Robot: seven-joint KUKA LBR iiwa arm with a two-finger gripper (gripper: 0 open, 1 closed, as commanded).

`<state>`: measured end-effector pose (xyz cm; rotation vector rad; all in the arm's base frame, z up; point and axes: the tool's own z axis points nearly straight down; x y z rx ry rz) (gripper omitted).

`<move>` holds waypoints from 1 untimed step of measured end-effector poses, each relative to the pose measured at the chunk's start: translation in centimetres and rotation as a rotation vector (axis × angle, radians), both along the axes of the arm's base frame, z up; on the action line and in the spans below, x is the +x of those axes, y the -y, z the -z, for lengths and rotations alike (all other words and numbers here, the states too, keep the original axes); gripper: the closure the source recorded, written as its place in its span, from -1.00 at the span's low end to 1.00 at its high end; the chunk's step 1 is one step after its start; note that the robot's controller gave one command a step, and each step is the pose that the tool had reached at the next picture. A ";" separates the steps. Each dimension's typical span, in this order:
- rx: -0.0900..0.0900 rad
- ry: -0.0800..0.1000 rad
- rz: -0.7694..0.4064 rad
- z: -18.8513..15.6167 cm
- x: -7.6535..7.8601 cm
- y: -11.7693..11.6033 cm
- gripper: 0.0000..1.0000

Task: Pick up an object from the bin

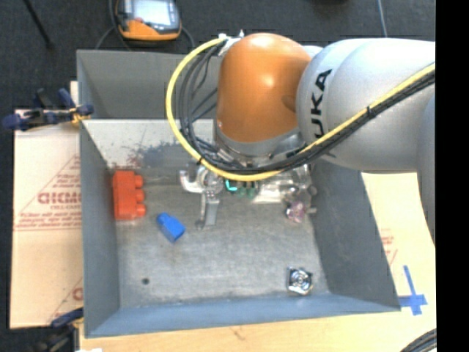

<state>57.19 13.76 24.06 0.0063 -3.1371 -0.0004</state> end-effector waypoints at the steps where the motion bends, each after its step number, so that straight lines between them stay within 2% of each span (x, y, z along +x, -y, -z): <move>1: 0.004 0.013 -0.020 17.1 -2.3 -3.8 -1.00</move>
Offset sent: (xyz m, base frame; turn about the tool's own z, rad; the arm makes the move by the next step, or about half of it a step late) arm -0.0251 0.0372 -0.1706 -0.0162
